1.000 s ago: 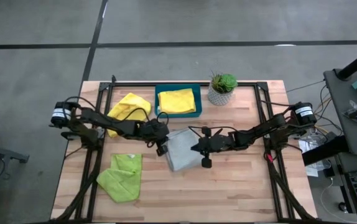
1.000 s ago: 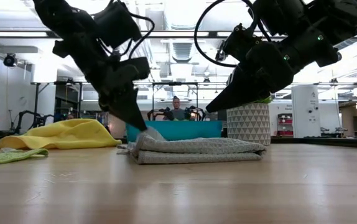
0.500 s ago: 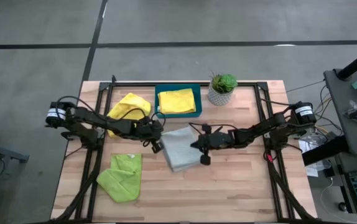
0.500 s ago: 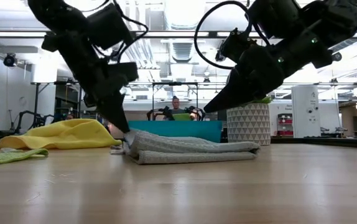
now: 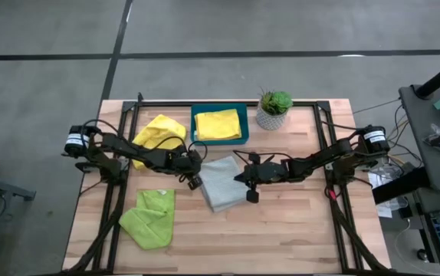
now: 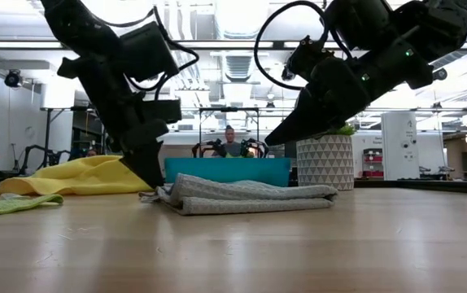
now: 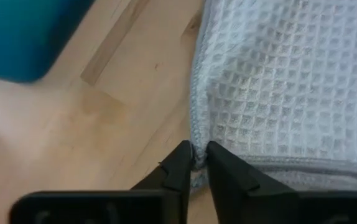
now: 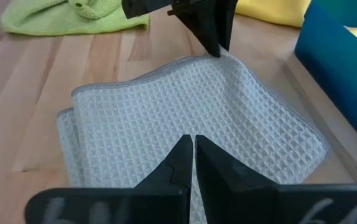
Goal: Fold microfiber towels
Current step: Fold the gray microfiber cloth
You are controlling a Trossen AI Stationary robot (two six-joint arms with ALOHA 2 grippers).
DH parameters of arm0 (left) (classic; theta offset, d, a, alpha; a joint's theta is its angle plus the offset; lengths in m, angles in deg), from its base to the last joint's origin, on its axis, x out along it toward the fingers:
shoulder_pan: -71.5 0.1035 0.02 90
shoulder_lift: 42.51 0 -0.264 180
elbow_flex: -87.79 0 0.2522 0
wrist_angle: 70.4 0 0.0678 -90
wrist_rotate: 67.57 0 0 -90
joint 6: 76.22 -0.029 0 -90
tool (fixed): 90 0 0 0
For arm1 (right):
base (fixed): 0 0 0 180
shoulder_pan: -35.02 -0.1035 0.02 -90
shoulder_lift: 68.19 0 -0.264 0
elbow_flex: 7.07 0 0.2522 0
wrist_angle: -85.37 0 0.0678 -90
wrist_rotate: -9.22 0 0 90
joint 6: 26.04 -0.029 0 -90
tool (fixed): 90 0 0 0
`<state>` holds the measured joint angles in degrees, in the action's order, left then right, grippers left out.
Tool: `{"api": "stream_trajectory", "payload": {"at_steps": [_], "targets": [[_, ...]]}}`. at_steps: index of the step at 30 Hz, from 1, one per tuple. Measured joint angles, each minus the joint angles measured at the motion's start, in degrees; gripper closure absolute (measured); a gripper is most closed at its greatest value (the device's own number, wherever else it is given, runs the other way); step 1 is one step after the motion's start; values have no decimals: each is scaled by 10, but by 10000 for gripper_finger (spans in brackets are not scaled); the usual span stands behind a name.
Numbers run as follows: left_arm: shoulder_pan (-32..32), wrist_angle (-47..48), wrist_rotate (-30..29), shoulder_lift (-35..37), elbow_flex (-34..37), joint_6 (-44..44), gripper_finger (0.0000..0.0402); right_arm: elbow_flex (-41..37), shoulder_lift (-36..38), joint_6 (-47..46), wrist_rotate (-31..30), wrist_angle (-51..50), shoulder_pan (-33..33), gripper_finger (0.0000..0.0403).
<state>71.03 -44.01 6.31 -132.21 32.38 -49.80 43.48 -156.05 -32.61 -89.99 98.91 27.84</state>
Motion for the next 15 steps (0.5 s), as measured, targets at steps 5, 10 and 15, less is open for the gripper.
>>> {"api": "stream_trajectory", "payload": {"at_steps": [5, 10, 15], "targets": [[0, 4, 1, 9, 0, -1, 303, 4, 0, -3, 0, 0, 0, 390], [0, 37, 7, 28, -12, -3, 257, 10, 0, -11, 0, -2, 0, 390], [-2, 50, 11, 52, -15, -17, 238, 21, -3, -11, 0, 0, 0, 390]]}}
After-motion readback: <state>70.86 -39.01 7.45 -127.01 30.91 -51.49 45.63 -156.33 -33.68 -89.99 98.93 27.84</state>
